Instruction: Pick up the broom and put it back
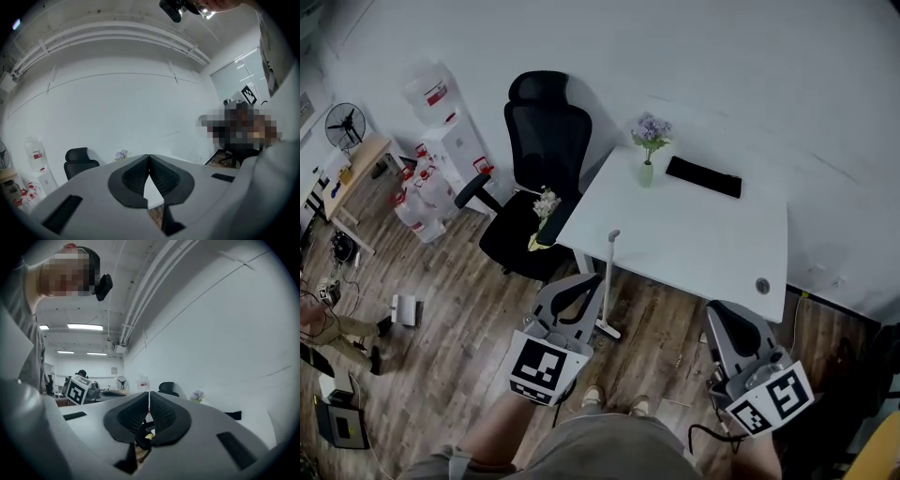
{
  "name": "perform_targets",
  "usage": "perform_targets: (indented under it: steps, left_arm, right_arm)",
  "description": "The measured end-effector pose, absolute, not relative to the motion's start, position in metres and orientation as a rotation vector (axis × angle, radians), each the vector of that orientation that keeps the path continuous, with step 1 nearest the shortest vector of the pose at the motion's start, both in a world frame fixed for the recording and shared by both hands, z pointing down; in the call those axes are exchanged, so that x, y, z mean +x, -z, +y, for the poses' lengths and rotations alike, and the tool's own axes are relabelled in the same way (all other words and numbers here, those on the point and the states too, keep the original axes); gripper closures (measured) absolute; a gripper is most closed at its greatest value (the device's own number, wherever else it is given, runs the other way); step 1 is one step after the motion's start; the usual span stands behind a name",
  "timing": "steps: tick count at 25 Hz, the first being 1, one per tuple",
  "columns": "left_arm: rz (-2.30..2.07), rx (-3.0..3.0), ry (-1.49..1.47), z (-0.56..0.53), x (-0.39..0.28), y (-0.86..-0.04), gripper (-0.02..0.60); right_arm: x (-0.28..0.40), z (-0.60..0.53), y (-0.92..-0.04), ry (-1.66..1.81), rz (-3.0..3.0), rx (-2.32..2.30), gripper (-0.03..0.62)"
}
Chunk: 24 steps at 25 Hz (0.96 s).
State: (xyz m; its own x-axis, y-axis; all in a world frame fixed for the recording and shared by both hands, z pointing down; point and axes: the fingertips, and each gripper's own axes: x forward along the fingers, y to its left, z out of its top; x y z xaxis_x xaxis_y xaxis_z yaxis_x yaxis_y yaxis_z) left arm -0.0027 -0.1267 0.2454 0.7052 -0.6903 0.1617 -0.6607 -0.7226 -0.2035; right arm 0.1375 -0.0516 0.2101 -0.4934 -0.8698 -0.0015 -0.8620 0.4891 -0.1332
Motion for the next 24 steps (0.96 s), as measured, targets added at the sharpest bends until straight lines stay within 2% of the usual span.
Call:
perform_targets:
  steps: [11,24]
  left_arm:
    - [1.008,-2.793,0.318,-0.100,0.016,-0.234,0.565]
    - [0.980,-2.835,0.404,-0.093,0.023,-0.262,0.565]
  right_arm:
    - [0.174,-0.018,-0.221,0.181,2.604,-1.715,0.560]
    - [0.172,-0.009,-0.251,0.280,2.632,-1.738,0.560]
